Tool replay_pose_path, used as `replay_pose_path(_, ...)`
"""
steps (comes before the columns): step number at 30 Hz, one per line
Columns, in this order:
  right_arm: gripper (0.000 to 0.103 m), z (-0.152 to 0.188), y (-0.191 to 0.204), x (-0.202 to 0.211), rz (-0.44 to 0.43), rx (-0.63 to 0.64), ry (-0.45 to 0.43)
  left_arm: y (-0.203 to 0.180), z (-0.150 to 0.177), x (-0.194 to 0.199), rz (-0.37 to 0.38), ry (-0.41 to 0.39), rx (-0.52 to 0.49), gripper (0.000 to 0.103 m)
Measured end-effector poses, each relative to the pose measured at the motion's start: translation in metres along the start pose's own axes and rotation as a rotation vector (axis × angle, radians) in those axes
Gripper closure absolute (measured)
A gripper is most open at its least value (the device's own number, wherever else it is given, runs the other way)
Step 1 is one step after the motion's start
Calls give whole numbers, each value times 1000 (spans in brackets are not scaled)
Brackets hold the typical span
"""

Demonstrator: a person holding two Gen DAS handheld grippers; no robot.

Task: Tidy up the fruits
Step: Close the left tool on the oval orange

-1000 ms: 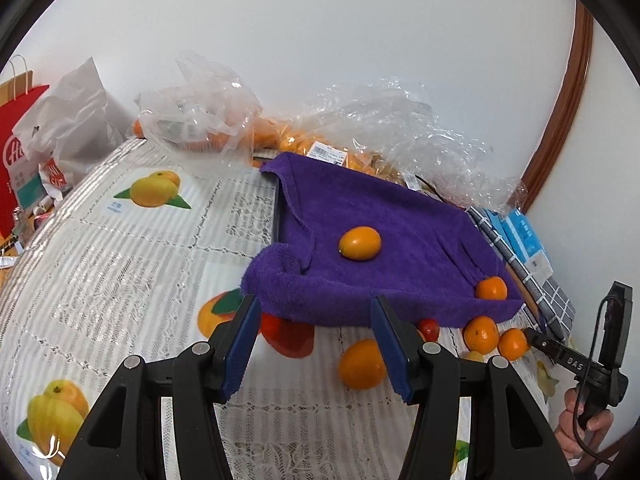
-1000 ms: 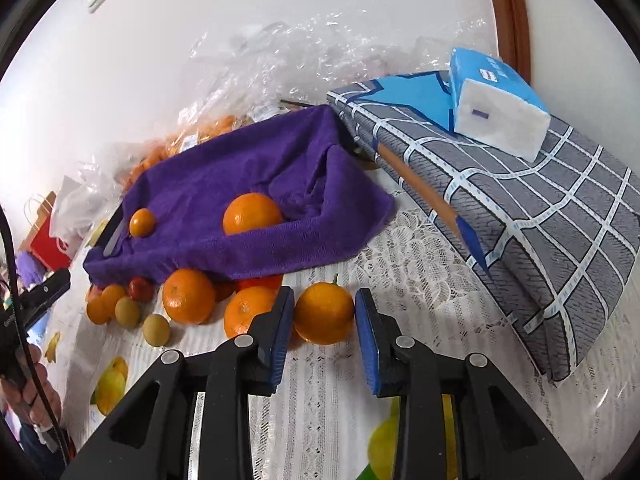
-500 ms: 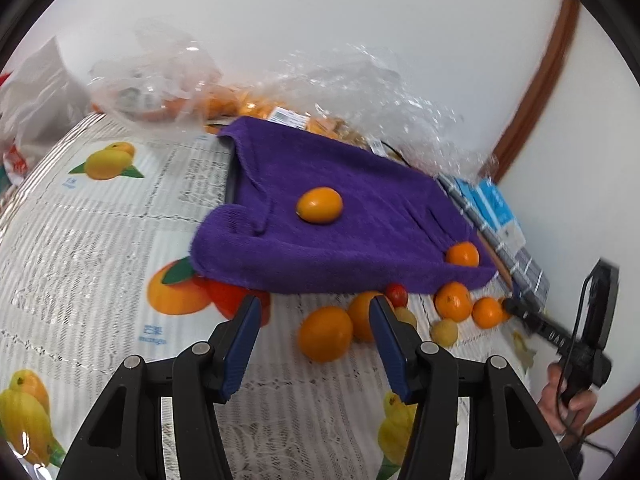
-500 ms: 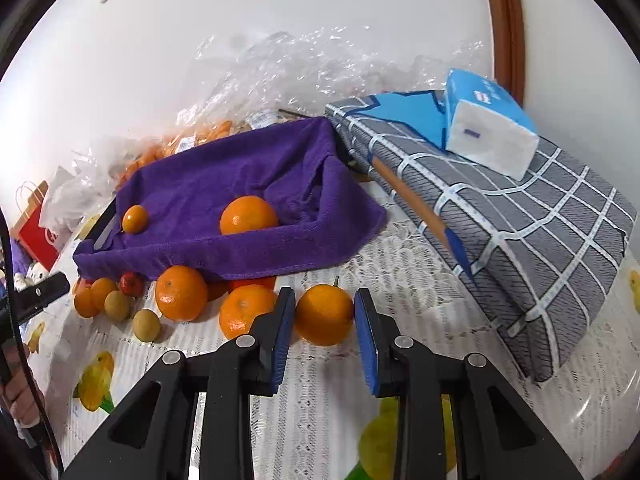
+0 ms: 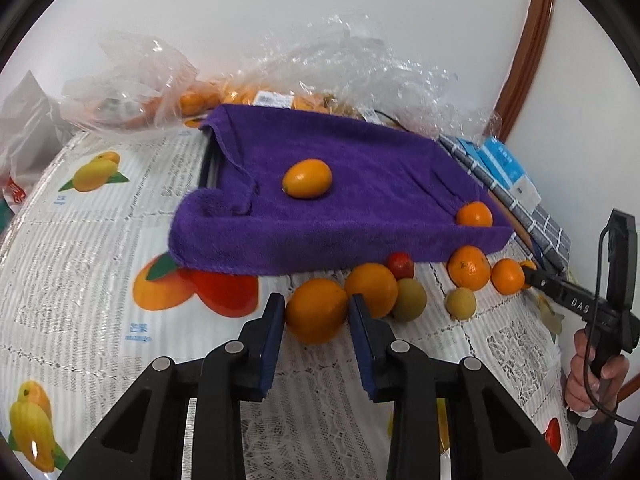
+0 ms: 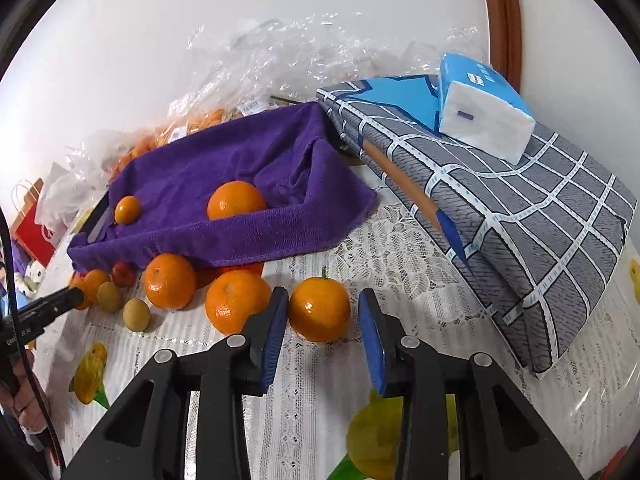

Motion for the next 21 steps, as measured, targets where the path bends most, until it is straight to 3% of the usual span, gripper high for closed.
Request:
replay_pose_path(4, 71, 1, -2, -5, 36, 12, 17, 5, 3, -3, -5, 30, 18, 72)
replay_pose_path(9, 71, -1, 4, 0, 19, 28, -9, 3, 4, -5, -13, 29, 7, 72)
replay_pose_path(21, 71, -11, 8, 16, 14, 49, -90, 11, -15, 13, -4, -81, 55, 72)
Point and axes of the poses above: each gripper's, at about its wrist camera, not at the fingertips, and x roughly against the way its jaws point, y to its left, z to its underside, the point moved 10 cm from there along -x, roughly the way its jaws point, and after that the axes turned 13 degrees about -y, right-handed, at the moved point
